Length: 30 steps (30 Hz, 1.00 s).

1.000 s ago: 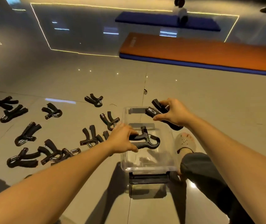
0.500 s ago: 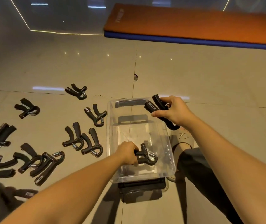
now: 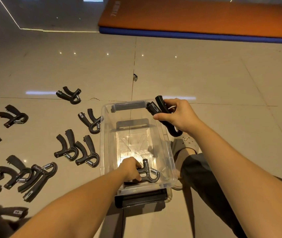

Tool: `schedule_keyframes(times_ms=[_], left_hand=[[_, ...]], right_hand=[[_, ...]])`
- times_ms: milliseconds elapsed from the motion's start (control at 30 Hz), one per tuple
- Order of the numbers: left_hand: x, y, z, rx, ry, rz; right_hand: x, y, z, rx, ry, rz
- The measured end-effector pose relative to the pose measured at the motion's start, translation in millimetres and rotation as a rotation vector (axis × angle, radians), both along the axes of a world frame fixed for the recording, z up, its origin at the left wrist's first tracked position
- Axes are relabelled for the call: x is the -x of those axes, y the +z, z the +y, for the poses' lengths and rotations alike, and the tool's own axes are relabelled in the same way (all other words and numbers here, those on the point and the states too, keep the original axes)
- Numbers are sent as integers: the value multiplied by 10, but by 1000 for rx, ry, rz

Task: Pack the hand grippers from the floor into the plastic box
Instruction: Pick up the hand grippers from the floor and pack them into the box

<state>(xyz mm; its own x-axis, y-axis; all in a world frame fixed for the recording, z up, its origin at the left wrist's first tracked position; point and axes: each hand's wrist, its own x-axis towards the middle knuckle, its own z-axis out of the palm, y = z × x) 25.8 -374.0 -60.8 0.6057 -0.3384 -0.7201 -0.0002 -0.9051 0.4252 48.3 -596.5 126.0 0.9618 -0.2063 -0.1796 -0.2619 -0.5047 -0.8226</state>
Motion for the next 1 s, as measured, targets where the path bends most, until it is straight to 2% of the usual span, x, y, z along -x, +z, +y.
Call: schedule_keyframes(times_ms=[200, 333, 467, 600, 700, 1000], left_hand=[[-20, -37, 17, 4, 31, 68], [-123, 134, -4, 79, 103, 84], [-470, 782, 87, 250, 137, -37], [-733, 1475, 437, 355, 7, -321], [-756, 1772, 674, 452, 29, -505], [-507, 1773, 805, 611, 2, -496]], right_hand=[[5, -19, 37, 11, 27, 27], [-23, 30, 133, 30, 59, 36], [-71, 125, 283, 121, 118, 43], [-73, 185, 466, 221, 244, 52], [-57, 153, 638, 306, 313, 81], [-23, 142, 937, 353, 424, 67]])
